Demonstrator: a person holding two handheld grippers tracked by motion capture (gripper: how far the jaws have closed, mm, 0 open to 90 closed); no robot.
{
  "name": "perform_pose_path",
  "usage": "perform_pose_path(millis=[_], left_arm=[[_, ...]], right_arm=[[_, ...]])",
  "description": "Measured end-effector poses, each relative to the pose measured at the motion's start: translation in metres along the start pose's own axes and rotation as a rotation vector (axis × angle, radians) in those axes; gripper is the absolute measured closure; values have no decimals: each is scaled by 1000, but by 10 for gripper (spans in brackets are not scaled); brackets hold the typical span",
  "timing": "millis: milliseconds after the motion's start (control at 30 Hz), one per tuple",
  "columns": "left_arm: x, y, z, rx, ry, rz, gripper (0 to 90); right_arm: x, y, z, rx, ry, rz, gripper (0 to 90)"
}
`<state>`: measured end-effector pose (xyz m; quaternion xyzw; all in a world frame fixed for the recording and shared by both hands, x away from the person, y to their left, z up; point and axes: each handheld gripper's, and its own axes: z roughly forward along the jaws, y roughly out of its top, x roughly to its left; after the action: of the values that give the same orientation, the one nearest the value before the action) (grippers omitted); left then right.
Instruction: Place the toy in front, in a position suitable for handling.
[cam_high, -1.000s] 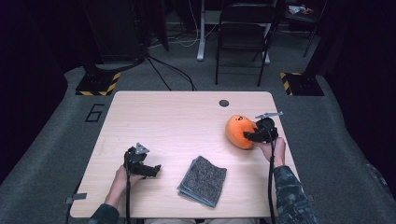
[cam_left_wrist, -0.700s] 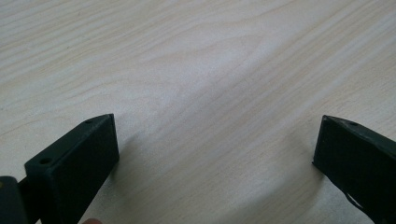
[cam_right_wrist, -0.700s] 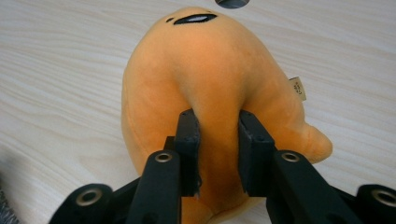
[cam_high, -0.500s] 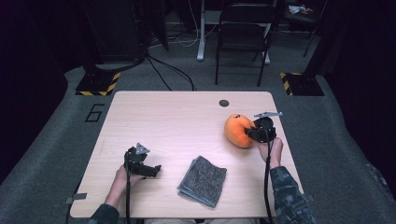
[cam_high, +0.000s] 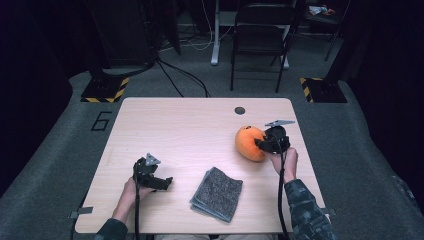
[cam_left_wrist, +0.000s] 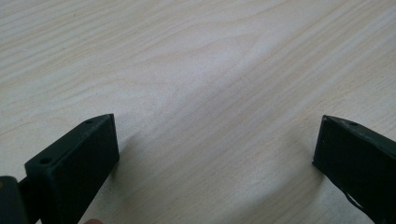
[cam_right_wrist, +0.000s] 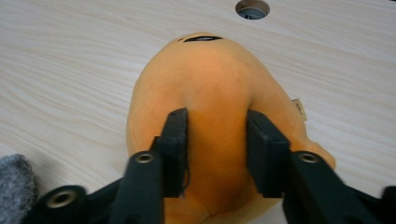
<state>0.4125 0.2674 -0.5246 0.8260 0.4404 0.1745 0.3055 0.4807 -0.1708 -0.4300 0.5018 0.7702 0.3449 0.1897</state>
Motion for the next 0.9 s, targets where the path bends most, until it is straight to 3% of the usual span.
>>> perform_pose_path(millis=[67, 133, 167, 200, 233, 333, 467, 500, 533, 567, 600, 733, 900], left_arm=[[0, 0, 0, 0, -1, 0, 0], [-1, 0, 1, -6, 0, -1, 0], [-1, 0, 1, -6, 0, -1, 0], [-1, 0, 1, -6, 0, 0, 0], [-1, 0, 0, -3, 1, 0, 0], [-1, 0, 0, -2, -2, 3, 0], [-1, 0, 1, -11, 0, -3, 0], [-1, 0, 1, -11, 0, -3, 0], [-1, 0, 1, -7, -8, -1, 0], [-1, 1, 0, 3, -9, 5, 0], [-1, 1, -1, 13, -13, 16, 0], [-1, 1, 0, 11, -16, 19, 0], [-2, 1, 1, 0, -14, 11, 0]], right_arm=[[1, 1, 0, 17, -1, -12, 564], [0, 3, 1, 22, -15, -88, 454], [0, 3, 1, 22, -15, -88, 454], [-1, 4, 4, 35, -4, -134, 386], [-2, 5, 6, 38, 10, -143, 366], [-4, 4, 13, 51, 51, -170, 380], [-8, 2, 19, 90, 105, -214, 571], [-8, 2, 19, 90, 105, -214, 571], [-9, 2, 19, 100, 116, -205, 624], [-11, 2, 18, 91, 124, -167, 705], [-12, 1, 17, 81, 115, -145, 729], [-12, 3, 9, 37, 73, -31, 770], [-5, 11, 2, 10, 21, 14, 778]])
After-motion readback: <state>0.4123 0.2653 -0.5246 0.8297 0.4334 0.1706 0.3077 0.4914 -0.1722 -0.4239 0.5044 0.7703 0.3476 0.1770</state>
